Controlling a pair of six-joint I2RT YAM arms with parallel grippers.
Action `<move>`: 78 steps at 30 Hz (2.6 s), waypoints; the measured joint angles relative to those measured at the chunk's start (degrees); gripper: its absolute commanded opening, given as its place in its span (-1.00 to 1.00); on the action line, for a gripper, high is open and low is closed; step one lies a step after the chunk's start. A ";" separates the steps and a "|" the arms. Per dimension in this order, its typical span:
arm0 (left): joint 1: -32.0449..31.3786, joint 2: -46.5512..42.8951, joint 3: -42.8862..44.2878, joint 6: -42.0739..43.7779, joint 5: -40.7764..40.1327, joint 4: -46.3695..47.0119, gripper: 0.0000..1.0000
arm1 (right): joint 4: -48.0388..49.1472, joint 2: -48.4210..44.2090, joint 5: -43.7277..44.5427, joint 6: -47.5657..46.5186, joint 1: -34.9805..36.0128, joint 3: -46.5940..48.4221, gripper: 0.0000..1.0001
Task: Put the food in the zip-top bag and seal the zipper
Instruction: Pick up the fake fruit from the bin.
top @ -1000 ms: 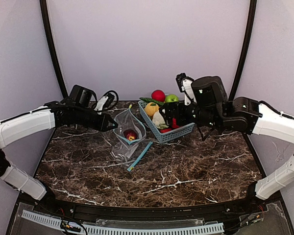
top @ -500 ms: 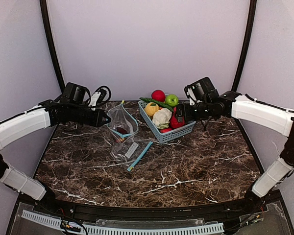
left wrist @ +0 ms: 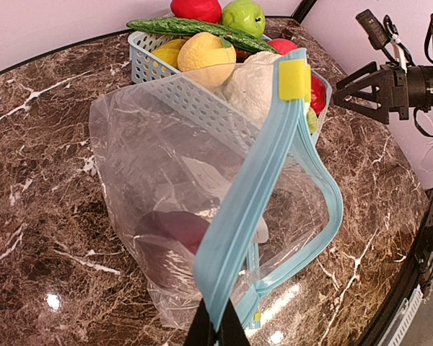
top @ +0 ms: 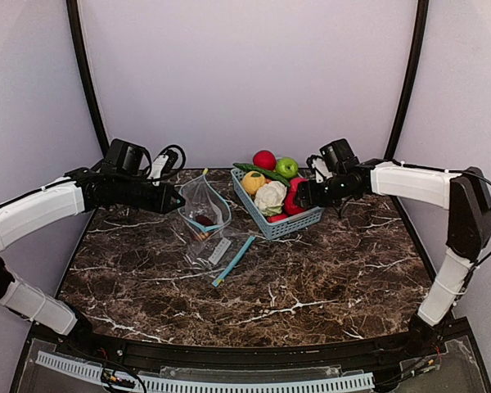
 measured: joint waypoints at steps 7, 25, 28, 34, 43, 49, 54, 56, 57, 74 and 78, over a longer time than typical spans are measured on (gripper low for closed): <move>0.00 0.00 0.00 0.00 -0.02 0.00 -0.99 | 2.16 4.37 -3.48 -0.39 -0.79 0.92 0.63; 0.00 0.20 0.00 0.00 0.11 0.00 -0.99 | 5.90 7.69 -4.76 -1.01 -1.36 2.97 0.49; 0.00 0.24 0.00 0.02 0.11 -0.02 -0.99 | 5.92 7.85 -4.76 -1.01 -1.40 2.97 0.40; 0.00 0.24 0.00 0.02 0.11 -0.02 -0.99 | 5.99 7.87 -4.76 -1.01 -1.46 2.97 0.28; 0.00 0.26 0.00 0.02 0.11 -0.02 -0.99 | 6.01 7.87 -4.72 -1.03 -1.46 2.97 0.15; 0.00 0.26 0.00 0.02 0.09 -0.02 -0.99 | 6.05 6.88 -4.02 -1.01 -1.46 2.40 0.15; 0.00 0.26 0.00 0.02 0.09 0.00 -0.99 | 5.95 3.21 -2.43 -1.05 -1.46 1.20 0.14; 0.00 0.26 0.00 0.02 0.11 0.00 -0.99 | 5.99 1.49 -1.70 -1.07 -1.46 1.05 0.14; 0.00 0.26 0.00 0.02 0.13 -0.02 -0.99 | 6.01 0.83 -1.38 -1.07 -1.46 1.05 0.14; -0.09 1.46 -0.02 0.00 9.42 1.18 -0.99 | 5.31 -11.78 -4.46 -1.79 1.57 0.04 0.13; -0.35 2.08 -0.33 -0.02 11.10 1.40 -0.99 | 6.23 -14.71 -6.29 -2.91 8.33 0.61 0.13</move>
